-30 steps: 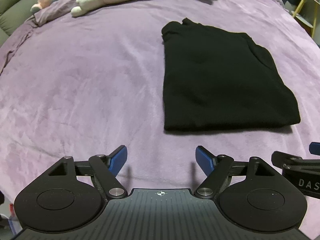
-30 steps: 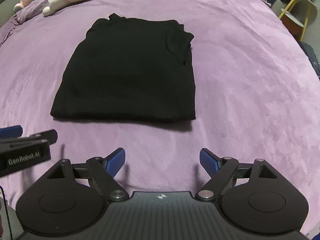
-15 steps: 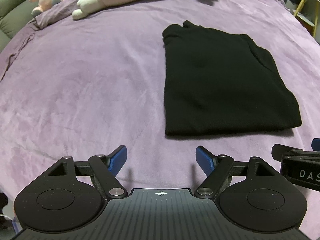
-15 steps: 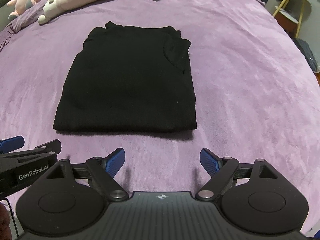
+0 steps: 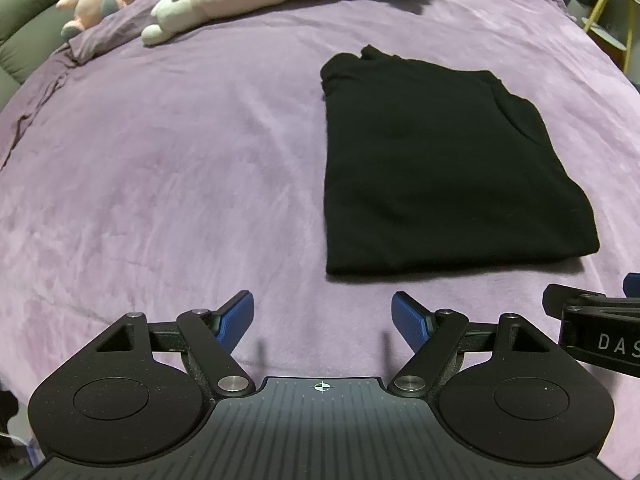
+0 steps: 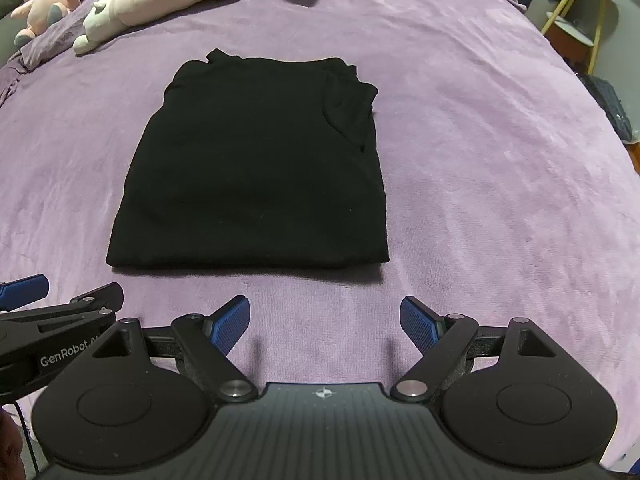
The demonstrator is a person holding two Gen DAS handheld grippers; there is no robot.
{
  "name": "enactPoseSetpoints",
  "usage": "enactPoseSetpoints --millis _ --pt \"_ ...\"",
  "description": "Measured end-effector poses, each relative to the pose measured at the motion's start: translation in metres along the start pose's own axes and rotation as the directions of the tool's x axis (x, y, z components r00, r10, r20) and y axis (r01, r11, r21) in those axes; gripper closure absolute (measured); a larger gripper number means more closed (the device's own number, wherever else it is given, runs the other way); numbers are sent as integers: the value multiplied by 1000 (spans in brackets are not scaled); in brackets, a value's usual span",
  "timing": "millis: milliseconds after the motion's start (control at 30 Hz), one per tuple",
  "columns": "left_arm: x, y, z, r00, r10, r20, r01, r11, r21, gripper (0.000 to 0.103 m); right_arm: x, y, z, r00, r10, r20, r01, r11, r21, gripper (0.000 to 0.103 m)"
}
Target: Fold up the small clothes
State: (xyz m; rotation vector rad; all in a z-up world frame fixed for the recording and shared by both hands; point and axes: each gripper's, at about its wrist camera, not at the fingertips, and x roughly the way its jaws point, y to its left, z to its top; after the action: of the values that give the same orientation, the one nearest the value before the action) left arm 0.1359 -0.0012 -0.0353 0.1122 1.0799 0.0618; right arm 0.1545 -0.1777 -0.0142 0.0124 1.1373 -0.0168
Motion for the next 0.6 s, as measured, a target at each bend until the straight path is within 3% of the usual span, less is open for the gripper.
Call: enactPoseSetpoints --millis 600 --pt "-3 1 2 1000 5 13 -5 1000 9 19 -5 0 0 1000 1 17 -1 1000 7 20"
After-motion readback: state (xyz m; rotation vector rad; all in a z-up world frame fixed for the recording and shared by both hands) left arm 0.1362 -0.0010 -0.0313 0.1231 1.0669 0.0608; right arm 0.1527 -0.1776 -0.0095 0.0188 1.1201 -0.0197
